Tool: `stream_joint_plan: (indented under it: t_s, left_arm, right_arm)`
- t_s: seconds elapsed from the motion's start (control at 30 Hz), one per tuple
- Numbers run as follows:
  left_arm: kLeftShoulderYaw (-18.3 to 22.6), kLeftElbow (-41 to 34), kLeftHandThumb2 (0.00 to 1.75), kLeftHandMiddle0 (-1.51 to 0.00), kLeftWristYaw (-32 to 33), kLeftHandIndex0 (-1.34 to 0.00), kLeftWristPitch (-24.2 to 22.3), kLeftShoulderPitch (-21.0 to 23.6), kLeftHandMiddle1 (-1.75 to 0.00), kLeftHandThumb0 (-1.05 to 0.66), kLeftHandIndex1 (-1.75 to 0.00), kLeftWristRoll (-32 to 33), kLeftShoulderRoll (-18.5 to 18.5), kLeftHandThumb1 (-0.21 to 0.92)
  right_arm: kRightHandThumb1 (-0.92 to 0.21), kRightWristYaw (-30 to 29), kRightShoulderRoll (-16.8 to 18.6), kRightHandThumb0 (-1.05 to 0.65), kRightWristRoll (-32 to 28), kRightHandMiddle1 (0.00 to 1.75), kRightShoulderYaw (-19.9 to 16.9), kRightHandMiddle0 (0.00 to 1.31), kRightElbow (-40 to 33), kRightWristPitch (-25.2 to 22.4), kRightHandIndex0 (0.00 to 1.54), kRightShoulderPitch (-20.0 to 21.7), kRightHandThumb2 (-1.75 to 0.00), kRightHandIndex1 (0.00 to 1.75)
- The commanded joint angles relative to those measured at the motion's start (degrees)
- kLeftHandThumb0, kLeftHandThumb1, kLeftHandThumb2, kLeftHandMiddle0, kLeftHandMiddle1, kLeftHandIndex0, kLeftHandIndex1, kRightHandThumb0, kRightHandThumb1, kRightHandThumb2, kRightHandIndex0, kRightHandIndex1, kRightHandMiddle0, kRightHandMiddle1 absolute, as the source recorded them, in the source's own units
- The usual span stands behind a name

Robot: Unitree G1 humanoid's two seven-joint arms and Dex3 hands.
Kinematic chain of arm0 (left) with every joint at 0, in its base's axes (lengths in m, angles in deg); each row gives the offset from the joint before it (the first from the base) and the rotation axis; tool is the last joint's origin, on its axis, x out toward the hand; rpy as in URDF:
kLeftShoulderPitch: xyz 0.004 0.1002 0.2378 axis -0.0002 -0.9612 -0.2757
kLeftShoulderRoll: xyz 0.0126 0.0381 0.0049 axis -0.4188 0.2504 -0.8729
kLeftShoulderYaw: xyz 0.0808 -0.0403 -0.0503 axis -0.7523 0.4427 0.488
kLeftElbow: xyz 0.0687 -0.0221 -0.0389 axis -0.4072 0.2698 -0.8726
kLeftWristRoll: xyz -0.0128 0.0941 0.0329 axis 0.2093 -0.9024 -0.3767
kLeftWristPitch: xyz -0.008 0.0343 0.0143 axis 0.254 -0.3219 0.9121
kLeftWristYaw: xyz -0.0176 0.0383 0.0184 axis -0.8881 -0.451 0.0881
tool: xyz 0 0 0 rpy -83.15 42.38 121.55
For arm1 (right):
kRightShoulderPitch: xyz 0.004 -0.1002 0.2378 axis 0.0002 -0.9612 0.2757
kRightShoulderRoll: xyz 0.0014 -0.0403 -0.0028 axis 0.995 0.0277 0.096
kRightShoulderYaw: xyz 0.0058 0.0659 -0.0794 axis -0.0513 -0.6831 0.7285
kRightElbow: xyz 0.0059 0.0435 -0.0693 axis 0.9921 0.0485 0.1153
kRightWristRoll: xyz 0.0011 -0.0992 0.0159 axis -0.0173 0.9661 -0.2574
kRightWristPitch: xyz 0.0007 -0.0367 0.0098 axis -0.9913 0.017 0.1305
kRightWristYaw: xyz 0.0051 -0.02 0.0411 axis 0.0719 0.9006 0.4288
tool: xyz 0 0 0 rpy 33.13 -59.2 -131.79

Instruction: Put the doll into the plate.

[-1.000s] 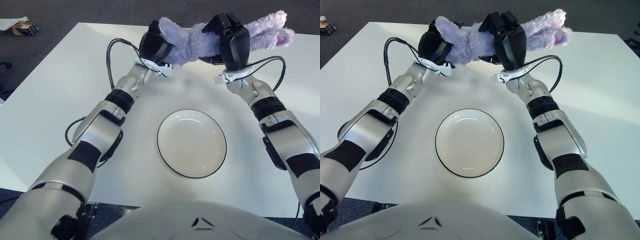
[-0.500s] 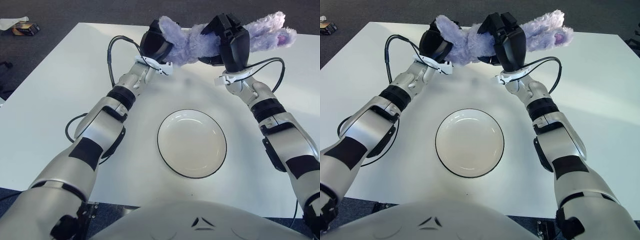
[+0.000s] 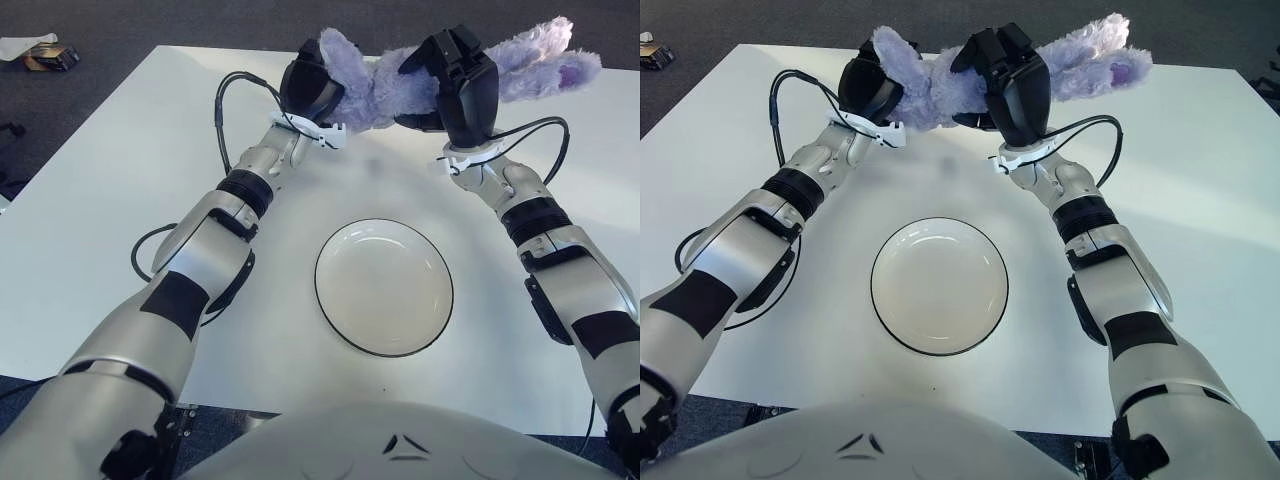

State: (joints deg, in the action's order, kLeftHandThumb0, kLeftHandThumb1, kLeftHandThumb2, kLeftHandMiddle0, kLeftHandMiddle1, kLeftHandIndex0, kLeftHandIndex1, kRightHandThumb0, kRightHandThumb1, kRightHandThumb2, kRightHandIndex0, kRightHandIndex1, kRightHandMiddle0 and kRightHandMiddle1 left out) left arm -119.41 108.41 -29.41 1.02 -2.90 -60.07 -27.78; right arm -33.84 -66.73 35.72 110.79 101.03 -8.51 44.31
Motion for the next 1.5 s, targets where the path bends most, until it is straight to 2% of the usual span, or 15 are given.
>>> stream_joint_plan:
  t_s: [0.0,0.07,0.13,0.27,0.33,0.43,0.53,0.7,0.83,0.97,1.1,1.23,1.3,1.4,1.47]
  left_arm:
    - [-0.48,0.35,1.73,-0.88,0.01,-0.67,-0.10,1.50,-1.74,-0.01,-1.74,0.30,0.20,-0.05]
    - [-0.57,0.37,1.58,-1.08,-0.11,-0.67,-0.12,1.49,-1.75,-0.25,-1.74,0.44,0.17,0.09]
    - [-0.72,0.32,1.47,-1.21,-0.55,-0.67,-0.25,1.47,-1.75,-0.40,-1.75,0.48,-0.04,0.18]
    - [-0.95,0.32,1.40,-1.28,-2.84,-0.66,-1.57,1.53,-1.75,-0.48,-1.75,0.60,-0.40,0.25]
    - [-1.00,0.19,1.38,-1.30,-3.65,-0.66,-2.41,1.49,-1.75,-0.49,-1.75,0.64,-0.42,0.26]
    - [-1.05,-0.09,1.37,-1.30,-4.71,-0.65,-3.80,1.37,-1.75,-0.50,-1.75,0.63,-0.43,0.28]
    - [-1.09,-0.07,1.36,-1.27,-5.32,-0.64,-4.70,1.10,-1.75,-0.50,-1.75,0.60,-0.81,0.29]
    - [-1.27,1.87,1.36,-1.21,-6.08,-0.64,-6.33,1.48,-1.75,-0.50,-1.75,0.57,-0.91,0.29]
    - [-1.47,2.79,1.36,-1.20,-5.68,-0.65,-7.39,1.72,-1.75,-0.50,-1.75,0.33,-0.95,0.28]
    - [-2.07,4.09,1.38,-1.28,-2.99,-0.66,-8.66,2.02,-1.75,-0.51,-1.75,-0.38,-1.19,0.27]
    - [-3.19,5.11,1.37,-1.33,-0.38,-0.65,-9.61,2.30,-1.75,-0.50,-1.75,-1.48,-1.52,0.28]
    - [-5.87,6.17,1.32,-1.36,5.02,-0.61,-10.79,2.56,-1.75,-0.48,-1.75,-4.64,-2.71,0.32]
    - [-6.96,6.65,1.31,-1.36,7.52,-0.61,-10.85,2.67,-1.75,-0.48,-1.75,-5.83,-3.25,0.33]
    - [-8.02,7.29,1.28,-1.36,10.46,-0.59,-10.78,2.84,-1.75,-0.47,-1.75,-6.92,-3.80,0.35]
    - [-8.45,7.73,1.24,-1.35,12.49,-0.56,-10.74,2.94,-1.75,-0.46,-1.75,-7.42,-4.15,0.38]
  right_arm:
    - [-0.16,2.47,0.66,0.00,-1.38,1.75,-0.32,0.50,-1.78,0.52,0.77,-0.87,-1.49,1.67]
    - [-0.16,3.73,0.76,0.00,-2.17,1.75,-0.62,0.50,-2.02,0.59,0.77,-1.18,-1.49,1.67]
    - [-0.16,6.51,1.12,0.00,-4.15,1.75,-1.30,0.50,-2.51,0.52,0.77,-1.85,-1.49,1.67]
    - [-0.15,12.94,1.60,0.00,-7.70,1.75,-2.79,0.50,-5.81,-1.57,0.76,-3.97,-1.49,1.67]
    - [-0.17,16.05,1.57,0.00,-9.23,1.75,-3.53,0.49,-7.45,-2.40,0.75,-4.87,-1.47,1.67]
    - [-0.13,21.39,1.45,0.00,-11.84,1.74,-4.72,0.52,-10.08,-3.94,0.77,-6.32,-1.53,1.72]
    - [-0.13,29.18,0.56,0.00,-15.67,1.71,-6.46,0.53,-14.52,-7.18,0.76,-8.71,-1.52,1.74]
    - [-0.17,45.06,-1.29,-0.01,-22.78,1.68,-9.27,0.49,-24.87,-15.95,0.75,-12.91,-1.47,1.74]
    - [-0.25,51.52,-1.96,-0.01,-24.50,1.73,-10.54,0.51,-29.03,-20.45,0.58,-14.12,-1.40,1.75]
    - [-0.30,57.58,-3.64,-0.01,-26.25,1.74,-12.26,0.49,-31.54,-23.36,0.52,-14.49,-1.34,1.74]
    - [-0.34,64.91,-4.43,-0.01,-30.71,1.74,-14.37,0.47,-35.12,-27.87,0.49,-16.03,-1.29,1.74]
    - [-0.40,73.94,-5.03,-0.01,-39.02,1.71,-17.94,0.44,-41.50,-37.11,0.46,-19.11,-1.19,1.70]
    - [-0.44,76.72,-5.50,-0.01,-41.55,1.73,-19.44,0.36,-42.58,-39.99,0.54,-19.52,-1.12,1.60]
    - [-0.53,79.11,-5.57,-0.01,-43.97,1.74,-21.15,0.29,-43.48,-43.26,0.55,-19.66,-0.97,1.50]
    - [-0.58,80.32,-4.47,-0.24,-46.69,1.67,-22.29,0.40,-44.30,-46.48,0.43,-19.44,-0.89,1.45]
